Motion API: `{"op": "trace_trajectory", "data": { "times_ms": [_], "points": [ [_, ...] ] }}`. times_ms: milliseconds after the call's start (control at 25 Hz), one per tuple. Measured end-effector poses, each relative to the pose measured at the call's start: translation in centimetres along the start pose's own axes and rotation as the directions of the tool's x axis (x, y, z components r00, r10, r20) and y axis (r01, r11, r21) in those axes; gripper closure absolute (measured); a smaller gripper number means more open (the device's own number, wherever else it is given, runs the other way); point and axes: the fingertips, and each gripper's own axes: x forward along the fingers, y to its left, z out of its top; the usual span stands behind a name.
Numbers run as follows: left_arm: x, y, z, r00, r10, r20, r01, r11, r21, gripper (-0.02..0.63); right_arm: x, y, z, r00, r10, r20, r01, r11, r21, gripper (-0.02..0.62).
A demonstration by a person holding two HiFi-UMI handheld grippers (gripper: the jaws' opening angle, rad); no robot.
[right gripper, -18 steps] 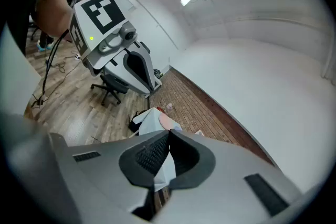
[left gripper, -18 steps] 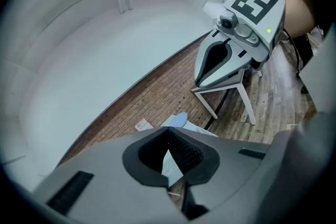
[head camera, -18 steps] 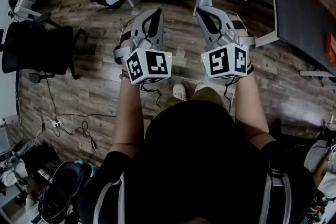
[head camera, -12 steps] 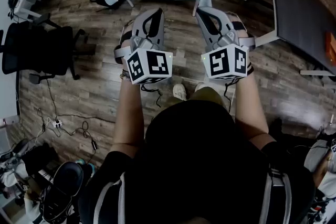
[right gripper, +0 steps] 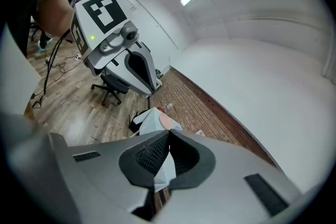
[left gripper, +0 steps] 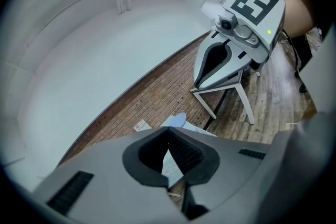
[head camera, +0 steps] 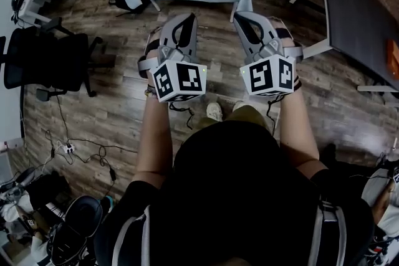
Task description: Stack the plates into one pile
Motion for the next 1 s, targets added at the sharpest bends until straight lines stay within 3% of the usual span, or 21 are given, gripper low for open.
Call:
{"op": "trace_trajectory", "data": {
  "times_ms": [1000],
  "points": [
    [2.6, 0.0, 1.1, 0.996, -0.063, 0.067, 0.061, 0.998, 0.029, 0.583, 1.4, -1.1, -1.4, 0.999, -0.027, -0.034, 0.029, 0.999, 0.043, 0.56]
  ]
}}
